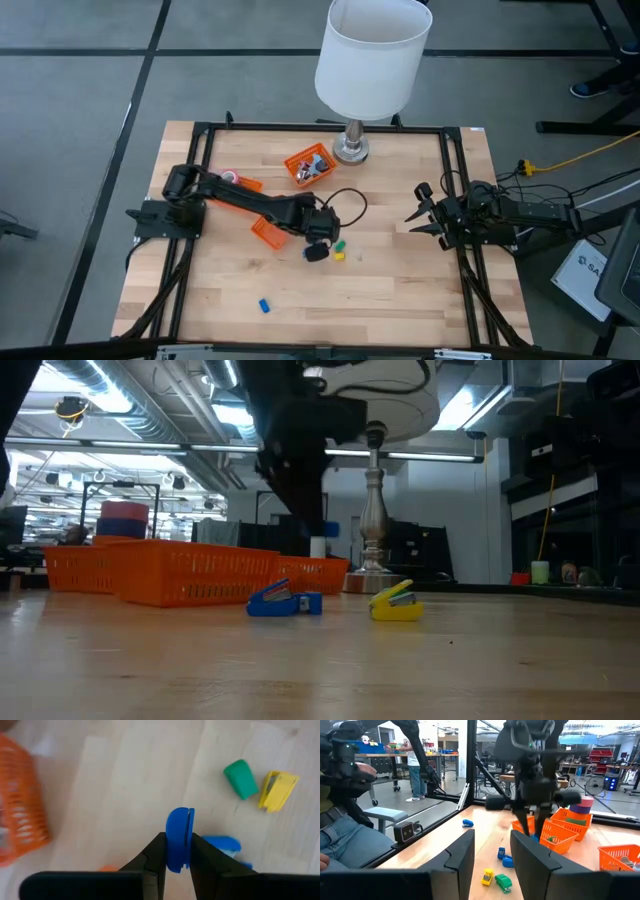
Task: Pick and place Stapler, Stapler remover, tape
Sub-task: Put the blue stapler into the bottom orange bin
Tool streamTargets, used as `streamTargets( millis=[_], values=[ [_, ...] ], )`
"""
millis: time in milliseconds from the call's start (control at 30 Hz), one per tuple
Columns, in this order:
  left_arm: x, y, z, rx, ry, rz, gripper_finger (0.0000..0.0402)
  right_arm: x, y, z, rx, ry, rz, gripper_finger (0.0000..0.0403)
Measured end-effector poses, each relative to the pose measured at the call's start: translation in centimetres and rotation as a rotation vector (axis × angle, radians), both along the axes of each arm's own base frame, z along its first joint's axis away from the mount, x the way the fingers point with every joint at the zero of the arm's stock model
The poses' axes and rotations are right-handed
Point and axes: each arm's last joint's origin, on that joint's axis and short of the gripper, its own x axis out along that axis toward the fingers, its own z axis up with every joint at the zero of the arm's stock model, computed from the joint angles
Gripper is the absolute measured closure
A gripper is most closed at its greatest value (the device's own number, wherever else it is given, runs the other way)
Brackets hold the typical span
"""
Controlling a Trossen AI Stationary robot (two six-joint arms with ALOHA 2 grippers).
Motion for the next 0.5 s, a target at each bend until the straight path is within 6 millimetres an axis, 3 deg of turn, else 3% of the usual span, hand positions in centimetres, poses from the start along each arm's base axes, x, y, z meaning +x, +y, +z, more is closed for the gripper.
streamTargets(
  millis=[500],
  values=[
    [-3.4,1.0,5.2,0.117,-0.011,0.032,0.0343,0.0,0.0,0.0,0.000,0.000,0.000,0.0274]
  ],
)
